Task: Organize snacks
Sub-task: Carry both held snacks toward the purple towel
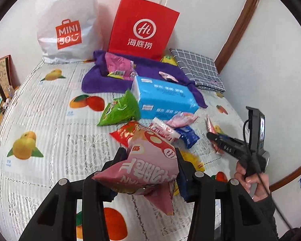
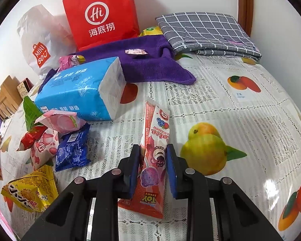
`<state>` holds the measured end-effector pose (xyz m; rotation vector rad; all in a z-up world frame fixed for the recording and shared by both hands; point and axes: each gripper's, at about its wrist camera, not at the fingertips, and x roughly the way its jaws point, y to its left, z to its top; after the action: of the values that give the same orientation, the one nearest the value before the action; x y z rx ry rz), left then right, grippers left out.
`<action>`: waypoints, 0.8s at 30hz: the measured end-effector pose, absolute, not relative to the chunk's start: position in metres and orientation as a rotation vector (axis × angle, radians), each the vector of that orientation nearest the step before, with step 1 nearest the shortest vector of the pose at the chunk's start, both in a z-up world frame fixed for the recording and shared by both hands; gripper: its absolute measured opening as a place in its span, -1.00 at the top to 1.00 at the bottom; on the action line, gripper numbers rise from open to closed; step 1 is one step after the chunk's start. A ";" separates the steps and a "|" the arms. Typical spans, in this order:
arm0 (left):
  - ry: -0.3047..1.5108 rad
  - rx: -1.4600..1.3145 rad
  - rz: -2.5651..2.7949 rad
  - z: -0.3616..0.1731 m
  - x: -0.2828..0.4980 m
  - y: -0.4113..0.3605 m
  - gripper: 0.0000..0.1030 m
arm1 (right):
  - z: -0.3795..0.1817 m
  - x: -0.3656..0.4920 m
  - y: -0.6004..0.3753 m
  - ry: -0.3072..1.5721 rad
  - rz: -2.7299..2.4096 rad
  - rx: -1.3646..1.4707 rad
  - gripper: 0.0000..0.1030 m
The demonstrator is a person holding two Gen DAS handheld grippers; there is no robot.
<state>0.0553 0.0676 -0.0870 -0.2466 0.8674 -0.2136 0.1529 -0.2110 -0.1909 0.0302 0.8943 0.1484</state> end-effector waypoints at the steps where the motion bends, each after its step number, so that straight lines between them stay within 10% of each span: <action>1: 0.866 -0.245 -0.214 -0.086 0.056 0.067 0.15 | -0.190 0.152 -0.211 0.894 0.153 0.026 0.53; 24: 0.833 -0.218 -0.197 -0.049 0.129 0.064 0.15 | -0.095 0.165 -0.179 0.766 0.275 0.025 0.57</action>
<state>0.1289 0.0635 -0.0491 -0.2177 0.8333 -0.1971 0.1654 -0.1789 -0.0952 0.0249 0.7662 0.2753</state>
